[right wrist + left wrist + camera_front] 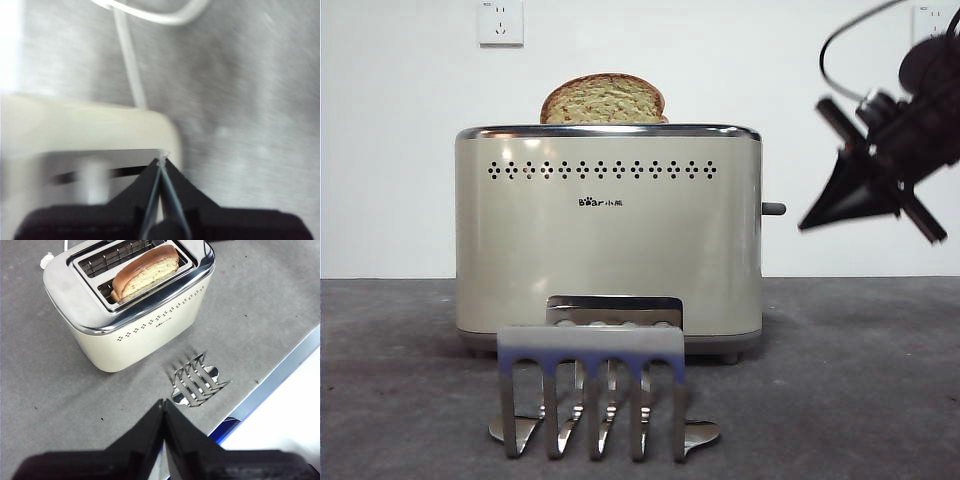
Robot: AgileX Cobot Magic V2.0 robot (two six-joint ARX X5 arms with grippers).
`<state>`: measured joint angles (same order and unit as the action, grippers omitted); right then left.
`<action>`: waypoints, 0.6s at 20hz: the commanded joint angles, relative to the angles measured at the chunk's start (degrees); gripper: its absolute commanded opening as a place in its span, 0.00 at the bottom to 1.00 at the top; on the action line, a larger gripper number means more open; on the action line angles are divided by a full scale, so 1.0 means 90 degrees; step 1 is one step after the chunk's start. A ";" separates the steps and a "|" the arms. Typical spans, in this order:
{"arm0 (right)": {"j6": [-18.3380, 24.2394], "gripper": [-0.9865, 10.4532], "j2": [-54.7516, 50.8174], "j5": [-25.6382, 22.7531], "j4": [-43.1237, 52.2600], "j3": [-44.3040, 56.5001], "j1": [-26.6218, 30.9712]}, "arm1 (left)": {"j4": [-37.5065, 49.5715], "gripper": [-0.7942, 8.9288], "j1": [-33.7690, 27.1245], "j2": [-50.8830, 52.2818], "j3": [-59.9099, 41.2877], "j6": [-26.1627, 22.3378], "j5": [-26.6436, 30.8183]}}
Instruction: Pick up a slice of bread from the rack,put the bread on the toaster,press the button
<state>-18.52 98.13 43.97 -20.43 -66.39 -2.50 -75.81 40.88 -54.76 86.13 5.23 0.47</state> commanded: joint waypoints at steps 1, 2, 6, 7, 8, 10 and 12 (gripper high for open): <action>0.0087 0.08 -0.0294 0.0114 0.0041 -0.0002 -0.0012 | 0.0022 0.07 0.0002 0.0012 -0.0027 0.0063 -0.0005; 0.0085 0.08 -0.0406 0.0172 0.0027 -0.0002 -0.0012 | 0.0022 0.07 0.0000 0.0000 -0.0027 0.0063 -0.0005; 0.0107 0.08 -0.0420 0.0301 -0.0046 -0.0002 -0.0109 | 0.0022 0.07 0.0002 0.0000 -0.0027 0.0066 -0.0007; 0.0151 0.08 -0.0415 0.0272 -0.0051 -0.0002 -0.0146 | 0.0022 0.07 0.0002 0.0000 -0.0027 0.0066 -0.0012; 0.0192 0.08 -0.0408 0.0282 -0.0049 -0.0002 -0.0170 | 0.0022 0.07 0.0002 0.0000 -0.0027 0.0066 -0.0046; 0.0223 0.08 -0.0384 0.0279 -0.0046 -0.0002 -0.0304 | 0.0022 0.07 0.0002 0.0000 -0.0027 0.0066 -0.0056; 0.0257 0.08 -0.0374 0.0262 -0.0049 -0.0002 -0.0423 | 0.0022 0.07 0.0002 0.0000 -0.0027 0.0066 -0.0056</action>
<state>-17.10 93.82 46.30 -21.06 -66.54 -6.20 -75.81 40.88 -54.89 86.13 5.23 0.25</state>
